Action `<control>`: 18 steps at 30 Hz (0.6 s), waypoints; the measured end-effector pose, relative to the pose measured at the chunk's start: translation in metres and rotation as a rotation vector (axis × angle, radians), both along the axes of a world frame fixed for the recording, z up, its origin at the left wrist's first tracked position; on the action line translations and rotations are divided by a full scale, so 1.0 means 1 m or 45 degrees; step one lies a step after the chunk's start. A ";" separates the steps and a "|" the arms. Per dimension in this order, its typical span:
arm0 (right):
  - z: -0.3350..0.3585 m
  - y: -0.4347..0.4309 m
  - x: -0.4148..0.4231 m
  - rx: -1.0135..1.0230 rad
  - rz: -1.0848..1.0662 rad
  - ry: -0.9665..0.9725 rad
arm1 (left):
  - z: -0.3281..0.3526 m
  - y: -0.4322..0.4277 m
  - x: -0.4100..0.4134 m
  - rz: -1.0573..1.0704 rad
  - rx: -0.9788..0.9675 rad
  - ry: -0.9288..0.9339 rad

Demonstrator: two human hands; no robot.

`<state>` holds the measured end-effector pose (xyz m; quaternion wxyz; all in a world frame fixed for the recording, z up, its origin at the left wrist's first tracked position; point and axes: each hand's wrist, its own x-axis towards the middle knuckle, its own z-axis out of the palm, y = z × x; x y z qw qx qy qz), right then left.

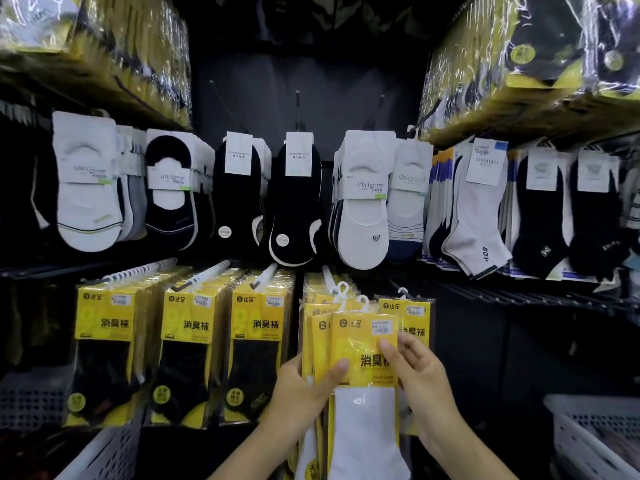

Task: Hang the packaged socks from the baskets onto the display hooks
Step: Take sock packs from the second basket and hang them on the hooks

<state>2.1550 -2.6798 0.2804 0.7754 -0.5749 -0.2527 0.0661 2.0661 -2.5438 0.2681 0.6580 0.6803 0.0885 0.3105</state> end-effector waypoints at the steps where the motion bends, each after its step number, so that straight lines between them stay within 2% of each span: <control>1: -0.001 -0.003 0.004 -0.001 0.012 0.035 | 0.000 0.001 0.001 0.008 -0.002 -0.008; 5: -0.013 -0.020 0.027 0.012 -0.053 0.141 | -0.001 0.006 0.002 0.110 0.005 -0.025; 9: -0.022 -0.040 0.064 0.054 -0.364 0.215 | 0.000 0.015 0.006 0.209 0.009 -0.045; 13: -0.013 -0.049 0.089 0.044 -0.458 0.107 | 0.002 0.019 0.012 0.216 0.044 -0.039; 18: 0.001 -0.037 0.109 -0.067 -0.368 -0.133 | 0.001 0.021 0.019 0.208 0.058 -0.040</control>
